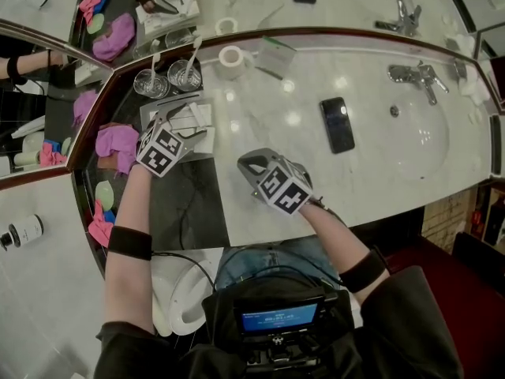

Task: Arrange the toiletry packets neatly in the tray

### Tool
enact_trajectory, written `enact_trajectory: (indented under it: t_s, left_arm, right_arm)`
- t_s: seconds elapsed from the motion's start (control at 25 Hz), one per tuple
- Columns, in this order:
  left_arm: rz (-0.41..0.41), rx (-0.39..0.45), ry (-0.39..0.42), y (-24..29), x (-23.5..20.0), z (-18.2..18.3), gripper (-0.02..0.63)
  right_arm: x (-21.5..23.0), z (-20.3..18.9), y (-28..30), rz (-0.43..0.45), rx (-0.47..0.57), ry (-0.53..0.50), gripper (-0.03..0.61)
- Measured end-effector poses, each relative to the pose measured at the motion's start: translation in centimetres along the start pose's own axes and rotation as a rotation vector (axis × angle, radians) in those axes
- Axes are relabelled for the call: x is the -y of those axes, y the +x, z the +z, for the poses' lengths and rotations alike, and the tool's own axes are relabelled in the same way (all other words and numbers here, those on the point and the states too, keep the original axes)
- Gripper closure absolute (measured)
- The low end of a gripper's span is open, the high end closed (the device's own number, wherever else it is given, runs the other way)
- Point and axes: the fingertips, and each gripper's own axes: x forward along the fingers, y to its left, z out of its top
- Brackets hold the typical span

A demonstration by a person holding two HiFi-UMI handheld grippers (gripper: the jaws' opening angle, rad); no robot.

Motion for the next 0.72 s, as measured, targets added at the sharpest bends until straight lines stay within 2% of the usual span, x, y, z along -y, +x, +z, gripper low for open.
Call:
enact_trajectory:
  t_s: [0.2, 0.44, 0.6, 0.72]
  left_arm:
    - [0.077, 0.027, -0.033, -1.9, 0.4, 1.0, 0.238]
    - [0.175, 0.088, -0.082, -6.4, 2.8, 2.8, 0.254]
    - [0.268, 0.166, -0.168, -10.4, 5.1, 4.3, 0.374]
    - [0.385, 0.248, -0.283, -13.7, 6.7, 5.1, 0.512]
  right_arm:
    - [-0.2, -0.4, -1.6, -0.003, -0.002, -0.012, 0.571]
    - [-0.7, 0.0, -4.3, -0.003, -0.003, -0.055, 0.571]
    - [-0.9, 0.3, -6.5, -0.006, 0.01, -0.079, 0.571]
    - [-0.8, 0.6, -8.2, -0.006, 0.028, -0.095, 0.571]
